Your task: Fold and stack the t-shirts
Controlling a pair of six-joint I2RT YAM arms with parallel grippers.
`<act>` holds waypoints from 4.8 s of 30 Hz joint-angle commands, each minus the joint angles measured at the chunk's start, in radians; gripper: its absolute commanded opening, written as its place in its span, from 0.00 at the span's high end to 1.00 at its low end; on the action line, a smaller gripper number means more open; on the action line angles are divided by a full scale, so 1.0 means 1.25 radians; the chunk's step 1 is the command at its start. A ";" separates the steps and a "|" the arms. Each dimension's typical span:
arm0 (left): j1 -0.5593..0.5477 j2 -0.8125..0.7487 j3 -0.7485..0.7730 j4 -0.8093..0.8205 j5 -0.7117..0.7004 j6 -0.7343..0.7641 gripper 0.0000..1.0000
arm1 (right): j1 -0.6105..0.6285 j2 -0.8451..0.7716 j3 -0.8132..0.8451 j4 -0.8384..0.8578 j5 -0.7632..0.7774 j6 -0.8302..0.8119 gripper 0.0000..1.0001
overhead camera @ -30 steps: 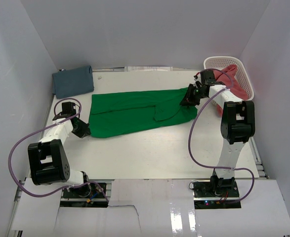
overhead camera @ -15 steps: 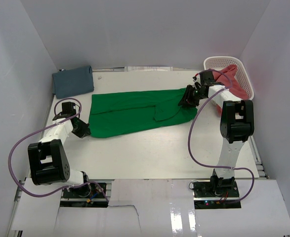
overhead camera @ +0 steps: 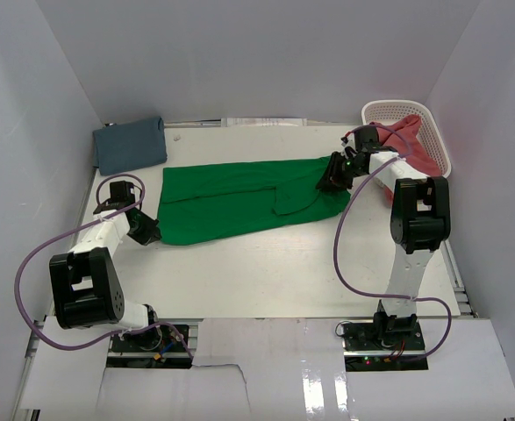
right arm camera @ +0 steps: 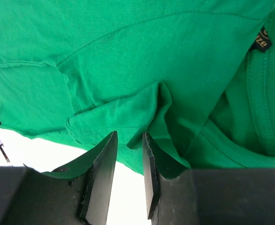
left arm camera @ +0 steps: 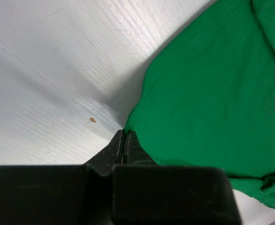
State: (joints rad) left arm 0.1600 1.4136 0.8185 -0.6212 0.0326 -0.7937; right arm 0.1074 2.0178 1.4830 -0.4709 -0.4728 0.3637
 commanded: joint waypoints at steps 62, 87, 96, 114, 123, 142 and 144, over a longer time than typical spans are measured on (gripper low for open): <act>-0.057 0.176 0.340 -0.065 -0.067 0.008 1.00 | -0.032 -0.003 0.375 -0.174 -0.022 0.022 0.92; -0.057 0.267 0.477 -0.101 -0.075 -0.015 1.00 | -0.031 0.078 0.491 -0.212 -0.027 0.011 0.92; -0.057 0.298 0.499 -0.107 -0.076 -0.014 1.00 | -0.031 0.106 0.490 -0.188 -0.038 0.013 0.92; -0.051 0.328 0.560 -0.120 -0.084 -0.018 1.00 | -0.032 0.132 0.508 -0.135 -0.070 0.037 0.92; -0.051 0.354 0.570 -0.120 -0.078 -0.020 1.00 | -0.032 0.155 0.534 -0.125 -0.076 0.042 0.92; -0.049 0.409 0.591 -0.119 -0.096 -0.028 1.00 | -0.032 0.222 0.529 -0.065 -0.105 0.056 0.92; -0.049 0.418 0.597 -0.119 -0.096 -0.029 1.00 | -0.033 0.229 0.529 -0.063 -0.108 0.056 0.92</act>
State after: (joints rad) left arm 0.0902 1.9358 1.5276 -0.7639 -0.0677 -0.8188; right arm 0.0711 2.2959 2.1059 -0.5797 -0.5835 0.4305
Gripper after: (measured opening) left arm 0.020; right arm 0.080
